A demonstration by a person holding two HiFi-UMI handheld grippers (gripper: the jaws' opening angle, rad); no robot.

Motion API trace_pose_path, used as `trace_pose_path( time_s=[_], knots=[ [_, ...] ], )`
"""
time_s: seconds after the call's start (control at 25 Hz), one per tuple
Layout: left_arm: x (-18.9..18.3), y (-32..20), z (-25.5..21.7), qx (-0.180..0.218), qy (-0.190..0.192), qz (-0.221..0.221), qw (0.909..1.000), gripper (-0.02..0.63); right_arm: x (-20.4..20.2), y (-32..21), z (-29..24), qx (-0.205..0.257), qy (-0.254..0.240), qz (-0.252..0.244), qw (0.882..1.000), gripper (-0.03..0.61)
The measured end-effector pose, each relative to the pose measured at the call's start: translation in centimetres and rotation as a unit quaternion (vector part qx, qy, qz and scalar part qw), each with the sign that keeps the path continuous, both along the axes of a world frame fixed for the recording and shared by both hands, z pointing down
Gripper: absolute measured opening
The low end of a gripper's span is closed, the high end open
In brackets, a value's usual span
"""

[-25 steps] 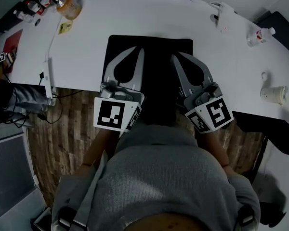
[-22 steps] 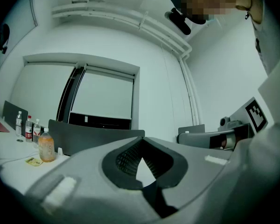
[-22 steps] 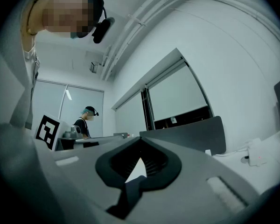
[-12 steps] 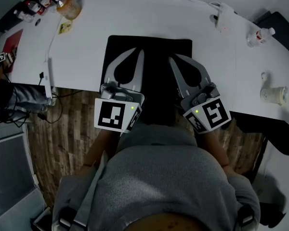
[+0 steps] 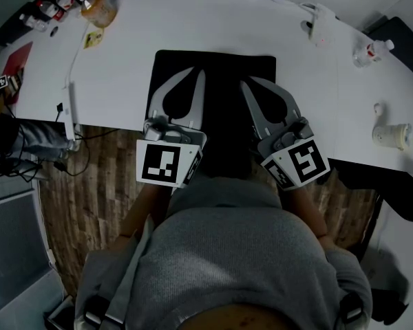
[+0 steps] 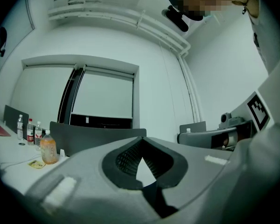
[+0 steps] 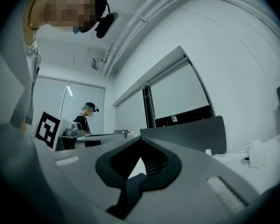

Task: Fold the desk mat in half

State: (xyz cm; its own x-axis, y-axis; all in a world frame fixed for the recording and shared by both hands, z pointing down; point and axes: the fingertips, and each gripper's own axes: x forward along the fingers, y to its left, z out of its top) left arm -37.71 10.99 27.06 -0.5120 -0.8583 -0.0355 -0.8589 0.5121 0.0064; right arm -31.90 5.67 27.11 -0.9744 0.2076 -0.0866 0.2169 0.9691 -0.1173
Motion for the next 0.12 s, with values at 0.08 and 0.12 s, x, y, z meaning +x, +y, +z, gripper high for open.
trace_pose_path(
  time_s=[0.08, 0.12],
  knots=[
    [-0.14, 0.13, -0.04, 0.001, -0.001, -0.001, 1.0, -0.005, -0.09, 0.11, -0.01, 0.001, -0.001, -0.001, 1.0, 0.002],
    [-0.21, 0.2, -0.05, 0.001, -0.001, -0.002, 1.0, -0.005, -0.14, 0.16, -0.02, 0.001, -0.001, -0.001, 1.0, 0.002]
  ],
)
